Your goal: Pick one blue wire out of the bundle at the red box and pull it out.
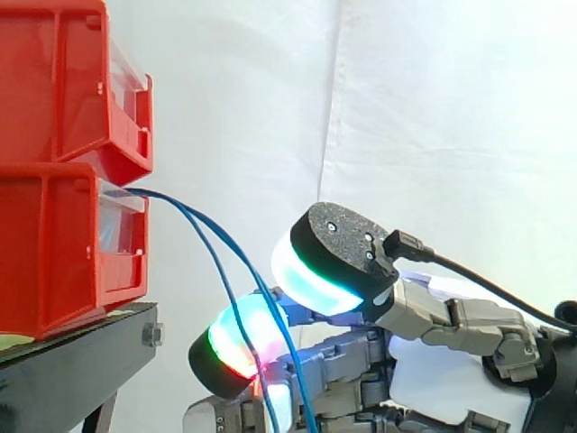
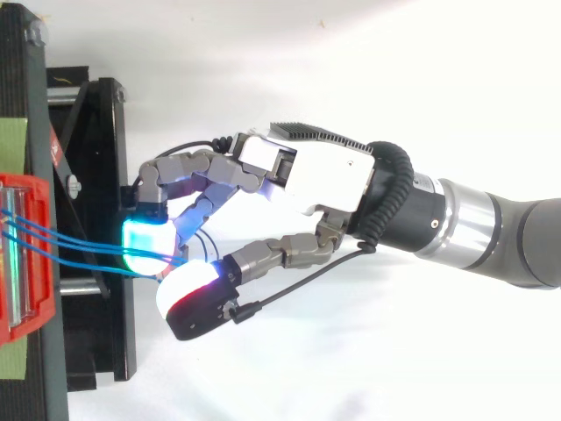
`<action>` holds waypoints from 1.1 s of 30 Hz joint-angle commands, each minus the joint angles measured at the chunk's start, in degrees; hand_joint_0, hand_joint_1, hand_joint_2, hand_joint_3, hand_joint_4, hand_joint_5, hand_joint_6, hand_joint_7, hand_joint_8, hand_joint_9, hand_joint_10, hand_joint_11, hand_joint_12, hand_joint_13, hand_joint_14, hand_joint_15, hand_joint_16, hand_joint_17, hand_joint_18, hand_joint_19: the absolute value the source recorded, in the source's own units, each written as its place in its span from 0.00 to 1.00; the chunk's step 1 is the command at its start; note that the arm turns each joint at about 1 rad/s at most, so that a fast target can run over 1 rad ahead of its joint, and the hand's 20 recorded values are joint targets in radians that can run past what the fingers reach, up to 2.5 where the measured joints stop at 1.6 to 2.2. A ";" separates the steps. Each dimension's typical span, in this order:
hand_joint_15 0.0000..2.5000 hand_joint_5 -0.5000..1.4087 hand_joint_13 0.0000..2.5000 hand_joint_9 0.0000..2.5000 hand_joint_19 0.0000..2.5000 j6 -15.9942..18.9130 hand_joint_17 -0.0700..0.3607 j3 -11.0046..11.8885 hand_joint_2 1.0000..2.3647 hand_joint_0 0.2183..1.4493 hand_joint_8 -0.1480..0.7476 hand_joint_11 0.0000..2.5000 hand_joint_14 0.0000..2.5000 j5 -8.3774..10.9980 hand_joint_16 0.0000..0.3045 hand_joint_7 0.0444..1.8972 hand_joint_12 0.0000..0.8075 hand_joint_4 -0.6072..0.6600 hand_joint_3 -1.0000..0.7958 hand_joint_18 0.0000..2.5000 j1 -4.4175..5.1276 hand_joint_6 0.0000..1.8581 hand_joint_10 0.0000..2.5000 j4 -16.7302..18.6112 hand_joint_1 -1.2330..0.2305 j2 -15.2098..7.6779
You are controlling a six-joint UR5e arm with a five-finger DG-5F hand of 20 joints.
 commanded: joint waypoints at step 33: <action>0.13 0.19 0.22 0.40 0.13 2.55 0.45 1.38 0.00 0.29 0.44 0.32 0.01 -0.08 0.18 0.59 0.44 0.65 0.28 0.18 0.04 0.44 0.01 -2.08 0.33 0.32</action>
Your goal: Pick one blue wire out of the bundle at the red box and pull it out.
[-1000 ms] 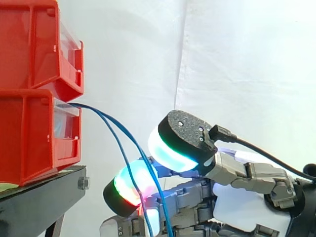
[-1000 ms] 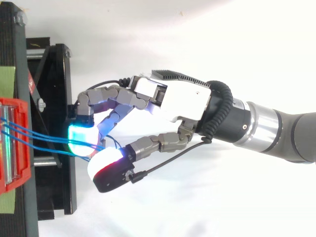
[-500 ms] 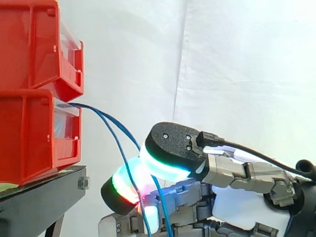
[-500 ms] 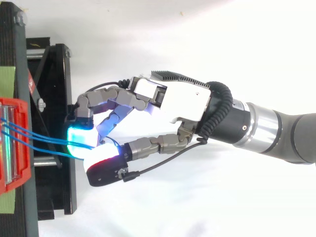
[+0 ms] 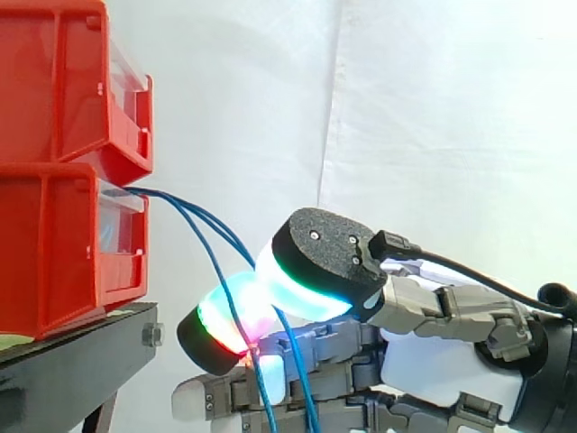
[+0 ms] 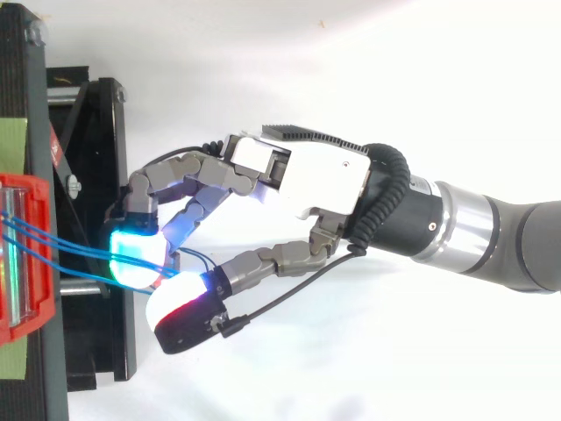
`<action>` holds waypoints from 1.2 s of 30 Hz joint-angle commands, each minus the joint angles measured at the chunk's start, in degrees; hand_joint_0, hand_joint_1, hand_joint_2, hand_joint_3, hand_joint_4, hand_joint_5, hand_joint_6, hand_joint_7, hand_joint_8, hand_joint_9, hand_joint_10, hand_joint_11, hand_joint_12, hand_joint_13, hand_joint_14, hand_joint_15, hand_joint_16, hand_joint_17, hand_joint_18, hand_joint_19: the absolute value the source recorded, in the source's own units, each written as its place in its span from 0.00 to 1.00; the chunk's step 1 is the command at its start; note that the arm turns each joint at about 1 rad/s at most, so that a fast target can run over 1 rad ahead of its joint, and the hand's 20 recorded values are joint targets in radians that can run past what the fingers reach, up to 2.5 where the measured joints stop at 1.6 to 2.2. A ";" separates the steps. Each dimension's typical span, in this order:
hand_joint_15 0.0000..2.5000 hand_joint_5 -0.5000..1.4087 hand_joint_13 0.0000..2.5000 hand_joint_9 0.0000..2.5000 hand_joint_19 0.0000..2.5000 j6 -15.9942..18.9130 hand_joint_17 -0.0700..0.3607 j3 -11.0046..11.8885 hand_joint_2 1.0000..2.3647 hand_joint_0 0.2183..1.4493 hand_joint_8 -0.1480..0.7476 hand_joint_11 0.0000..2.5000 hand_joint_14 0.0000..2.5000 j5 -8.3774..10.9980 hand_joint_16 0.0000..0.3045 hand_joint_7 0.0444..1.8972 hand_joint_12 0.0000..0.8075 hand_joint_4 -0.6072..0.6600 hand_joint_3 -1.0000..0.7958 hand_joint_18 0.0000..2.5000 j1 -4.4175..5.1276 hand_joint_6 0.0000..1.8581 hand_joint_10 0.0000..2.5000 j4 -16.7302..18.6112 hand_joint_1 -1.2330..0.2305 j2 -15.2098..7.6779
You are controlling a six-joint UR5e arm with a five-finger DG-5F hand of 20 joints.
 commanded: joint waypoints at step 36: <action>0.14 0.20 0.23 0.43 0.14 1.62 0.45 0.03 0.01 0.29 0.45 0.32 0.01 -0.26 0.18 0.63 0.45 0.64 0.44 0.18 -0.35 0.41 0.01 -6.73 0.40 1.95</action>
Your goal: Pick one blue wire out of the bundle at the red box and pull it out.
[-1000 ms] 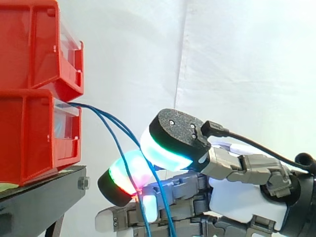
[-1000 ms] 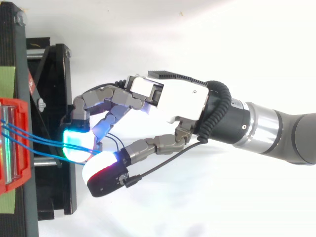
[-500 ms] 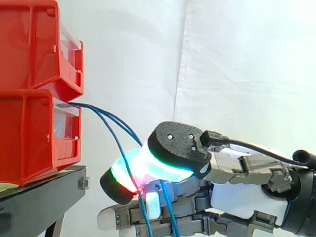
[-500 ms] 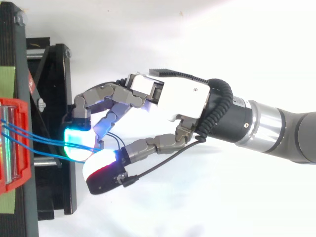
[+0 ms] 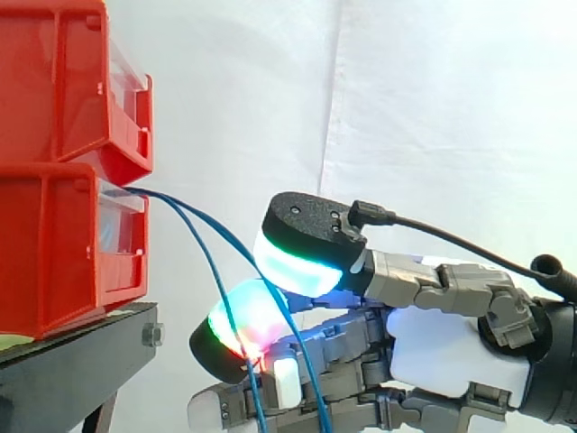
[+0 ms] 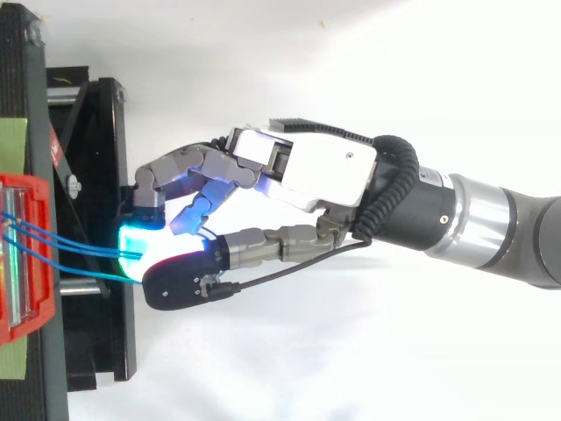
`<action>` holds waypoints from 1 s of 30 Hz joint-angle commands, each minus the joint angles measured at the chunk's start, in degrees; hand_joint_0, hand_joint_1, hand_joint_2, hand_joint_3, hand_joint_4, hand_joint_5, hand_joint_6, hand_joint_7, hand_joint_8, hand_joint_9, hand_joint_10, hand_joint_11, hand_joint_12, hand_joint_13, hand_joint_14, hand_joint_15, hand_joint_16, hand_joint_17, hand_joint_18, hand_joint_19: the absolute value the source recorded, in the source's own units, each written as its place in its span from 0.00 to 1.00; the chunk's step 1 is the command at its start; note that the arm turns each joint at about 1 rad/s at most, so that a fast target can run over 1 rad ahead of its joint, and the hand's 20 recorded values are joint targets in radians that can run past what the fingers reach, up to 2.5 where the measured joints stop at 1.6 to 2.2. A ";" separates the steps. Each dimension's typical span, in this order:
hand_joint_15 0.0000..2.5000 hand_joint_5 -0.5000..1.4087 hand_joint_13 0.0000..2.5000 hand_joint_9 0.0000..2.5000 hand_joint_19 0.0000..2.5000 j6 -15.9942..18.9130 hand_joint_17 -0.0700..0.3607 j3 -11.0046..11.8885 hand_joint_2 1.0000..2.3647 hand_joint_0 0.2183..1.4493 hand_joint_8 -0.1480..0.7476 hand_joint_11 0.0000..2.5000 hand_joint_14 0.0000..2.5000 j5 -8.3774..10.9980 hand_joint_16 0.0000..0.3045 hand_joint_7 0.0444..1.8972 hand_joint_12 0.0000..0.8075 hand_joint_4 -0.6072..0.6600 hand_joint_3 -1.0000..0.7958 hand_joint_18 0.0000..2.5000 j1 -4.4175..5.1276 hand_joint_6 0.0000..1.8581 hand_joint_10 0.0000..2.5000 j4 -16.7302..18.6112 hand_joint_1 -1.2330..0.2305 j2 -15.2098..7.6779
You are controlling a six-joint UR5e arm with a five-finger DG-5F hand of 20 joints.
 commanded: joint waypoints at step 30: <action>0.12 0.18 0.22 0.38 0.10 2.76 0.44 0.01 0.00 0.38 0.44 0.31 0.01 -0.07 0.18 0.68 0.44 0.64 0.33 0.19 -0.01 0.45 0.01 -2.17 0.23 0.63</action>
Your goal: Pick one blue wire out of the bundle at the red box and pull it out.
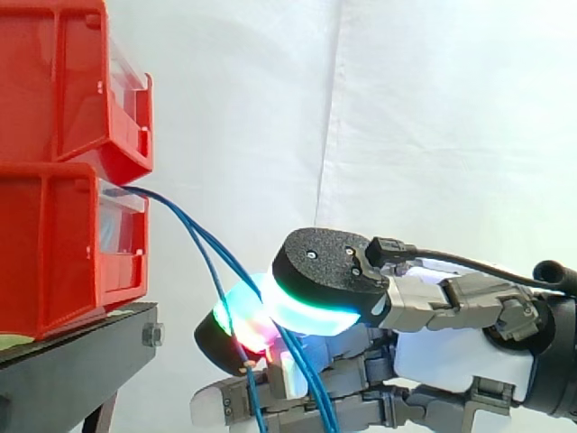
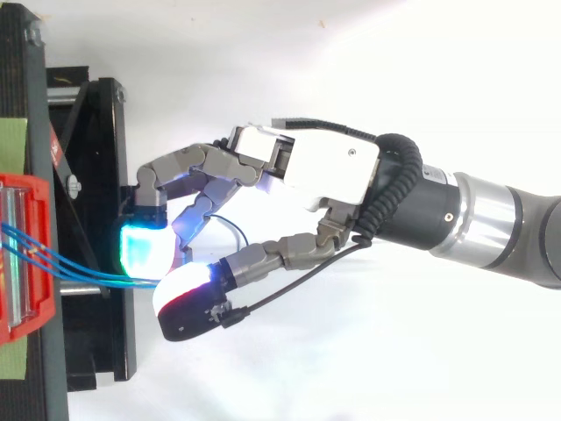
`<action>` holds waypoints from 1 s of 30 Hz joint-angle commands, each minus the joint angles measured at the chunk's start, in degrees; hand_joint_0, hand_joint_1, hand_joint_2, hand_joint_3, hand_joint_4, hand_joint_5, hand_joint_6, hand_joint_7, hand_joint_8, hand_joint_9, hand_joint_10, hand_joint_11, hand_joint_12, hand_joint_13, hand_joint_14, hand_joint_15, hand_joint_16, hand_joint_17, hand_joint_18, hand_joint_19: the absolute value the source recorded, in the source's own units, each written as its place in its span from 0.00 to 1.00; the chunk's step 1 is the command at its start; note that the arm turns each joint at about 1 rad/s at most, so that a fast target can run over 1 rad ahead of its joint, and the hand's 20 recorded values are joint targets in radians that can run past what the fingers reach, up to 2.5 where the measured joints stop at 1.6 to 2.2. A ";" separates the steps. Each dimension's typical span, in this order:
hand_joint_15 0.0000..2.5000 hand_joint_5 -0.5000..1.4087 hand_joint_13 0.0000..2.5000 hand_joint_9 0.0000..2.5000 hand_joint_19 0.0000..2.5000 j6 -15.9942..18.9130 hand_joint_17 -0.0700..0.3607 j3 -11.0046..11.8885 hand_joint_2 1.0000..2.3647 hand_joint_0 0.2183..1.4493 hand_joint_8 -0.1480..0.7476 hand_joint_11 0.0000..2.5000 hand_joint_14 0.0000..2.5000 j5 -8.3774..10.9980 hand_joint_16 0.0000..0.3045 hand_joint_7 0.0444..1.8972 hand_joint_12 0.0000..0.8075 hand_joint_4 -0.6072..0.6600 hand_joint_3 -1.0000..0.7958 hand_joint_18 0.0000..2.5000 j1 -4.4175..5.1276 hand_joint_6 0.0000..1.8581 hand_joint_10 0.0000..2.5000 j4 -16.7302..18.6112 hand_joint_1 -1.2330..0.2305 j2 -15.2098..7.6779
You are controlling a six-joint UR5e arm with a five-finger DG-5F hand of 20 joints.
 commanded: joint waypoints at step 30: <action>0.13 0.22 0.22 0.42 0.14 -3.13 0.47 -1.04 0.00 0.23 0.45 0.28 0.01 1.83 0.19 0.67 0.46 0.64 0.28 0.18 0.55 0.37 0.01 2.27 0.50 -0.27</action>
